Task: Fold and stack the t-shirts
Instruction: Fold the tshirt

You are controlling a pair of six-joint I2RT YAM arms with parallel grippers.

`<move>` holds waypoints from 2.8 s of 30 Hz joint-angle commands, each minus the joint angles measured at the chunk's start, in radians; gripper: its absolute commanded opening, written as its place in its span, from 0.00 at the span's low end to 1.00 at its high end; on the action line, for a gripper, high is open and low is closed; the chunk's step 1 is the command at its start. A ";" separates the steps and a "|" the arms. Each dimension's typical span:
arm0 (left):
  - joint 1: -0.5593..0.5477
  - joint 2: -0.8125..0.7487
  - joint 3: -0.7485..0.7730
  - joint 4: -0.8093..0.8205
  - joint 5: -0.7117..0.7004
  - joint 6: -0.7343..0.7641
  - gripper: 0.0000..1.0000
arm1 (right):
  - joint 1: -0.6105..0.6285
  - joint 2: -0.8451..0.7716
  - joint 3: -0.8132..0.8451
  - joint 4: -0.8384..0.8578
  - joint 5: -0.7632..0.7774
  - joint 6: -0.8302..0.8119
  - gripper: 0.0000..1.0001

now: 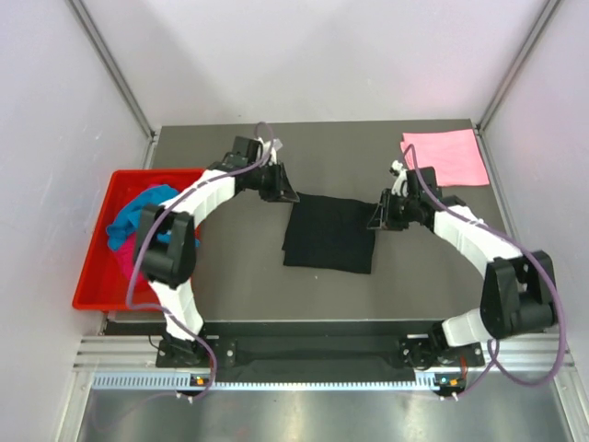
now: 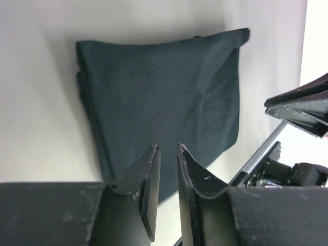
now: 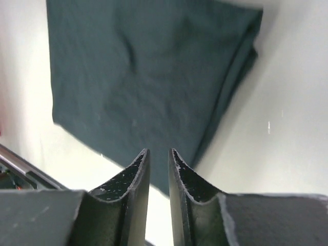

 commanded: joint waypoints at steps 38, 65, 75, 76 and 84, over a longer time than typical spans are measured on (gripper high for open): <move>0.074 0.535 0.457 0.022 0.214 0.267 0.32 | -0.181 0.487 0.257 0.282 -0.267 -0.196 0.49; 0.089 0.372 0.415 0.056 -0.047 0.075 0.07 | -0.287 0.342 0.183 0.251 -0.294 0.009 0.52; -0.026 0.300 0.276 0.126 0.045 0.031 0.03 | -0.196 0.334 0.147 0.289 -0.421 0.051 0.11; -0.032 0.311 0.265 0.141 0.046 0.031 0.03 | -0.199 0.349 0.128 0.323 -0.427 0.051 0.11; 0.001 0.507 0.366 0.235 0.069 -0.024 0.04 | -0.261 0.487 0.044 0.434 -0.432 0.008 0.15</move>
